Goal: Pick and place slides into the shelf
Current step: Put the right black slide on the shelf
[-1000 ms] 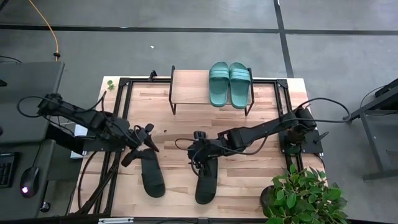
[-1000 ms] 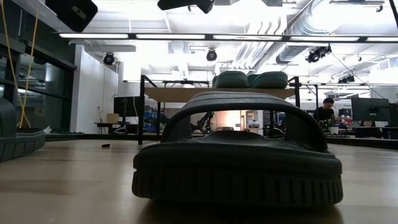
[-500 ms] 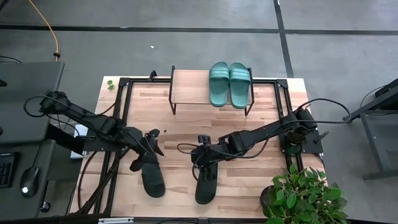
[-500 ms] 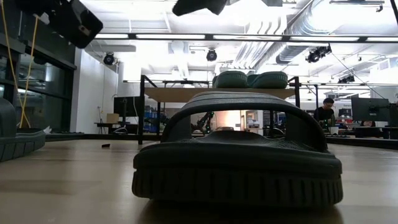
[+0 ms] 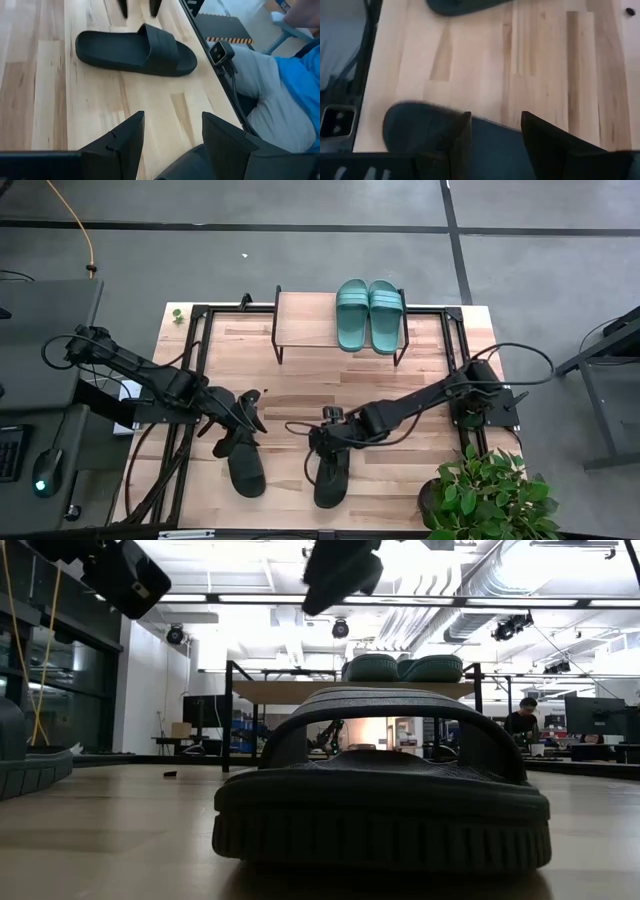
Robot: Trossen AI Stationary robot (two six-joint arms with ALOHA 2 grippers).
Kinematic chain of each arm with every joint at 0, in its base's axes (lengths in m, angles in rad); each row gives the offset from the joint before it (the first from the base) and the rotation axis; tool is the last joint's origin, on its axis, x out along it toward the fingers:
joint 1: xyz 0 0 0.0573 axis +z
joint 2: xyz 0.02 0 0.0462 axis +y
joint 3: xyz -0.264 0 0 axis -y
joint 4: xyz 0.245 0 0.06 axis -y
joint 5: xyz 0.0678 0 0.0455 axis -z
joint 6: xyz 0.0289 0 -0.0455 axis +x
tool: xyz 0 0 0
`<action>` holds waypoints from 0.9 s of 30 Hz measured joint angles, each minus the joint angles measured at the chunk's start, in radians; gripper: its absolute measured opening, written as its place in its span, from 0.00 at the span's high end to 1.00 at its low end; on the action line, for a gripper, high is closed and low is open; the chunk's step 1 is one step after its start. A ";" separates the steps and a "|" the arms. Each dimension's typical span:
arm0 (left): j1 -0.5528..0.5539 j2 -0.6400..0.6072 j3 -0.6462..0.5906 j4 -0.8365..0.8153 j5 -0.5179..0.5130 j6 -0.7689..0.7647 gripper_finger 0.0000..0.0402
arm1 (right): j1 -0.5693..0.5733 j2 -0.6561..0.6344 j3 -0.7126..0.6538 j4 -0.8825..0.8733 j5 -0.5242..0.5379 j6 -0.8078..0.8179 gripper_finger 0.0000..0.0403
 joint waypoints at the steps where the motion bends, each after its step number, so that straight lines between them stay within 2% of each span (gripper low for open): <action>1: 0.000 0.000 0.001 0.004 0.000 0.000 0.54 | -0.003 0.002 0.000 -0.001 -0.005 0.003 0.59; 7: 0.000 0.003 0.001 0.007 -0.008 0.000 0.54 | -0.020 0.034 0.000 -0.010 -0.121 -0.004 0.59; 13: 0.000 0.005 0.002 0.010 -0.055 0.008 0.54 | -0.061 0.038 0.000 -0.102 -0.258 -0.016 0.59; 20: 0.000 0.005 0.002 0.078 -0.086 0.066 0.54 | -0.093 0.037 0.000 -0.120 -0.316 -0.002 0.59; 27: 0.000 0.005 0.002 0.082 -0.106 0.071 0.54 | -0.090 0.040 0.000 -0.116 -0.329 -0.002 0.59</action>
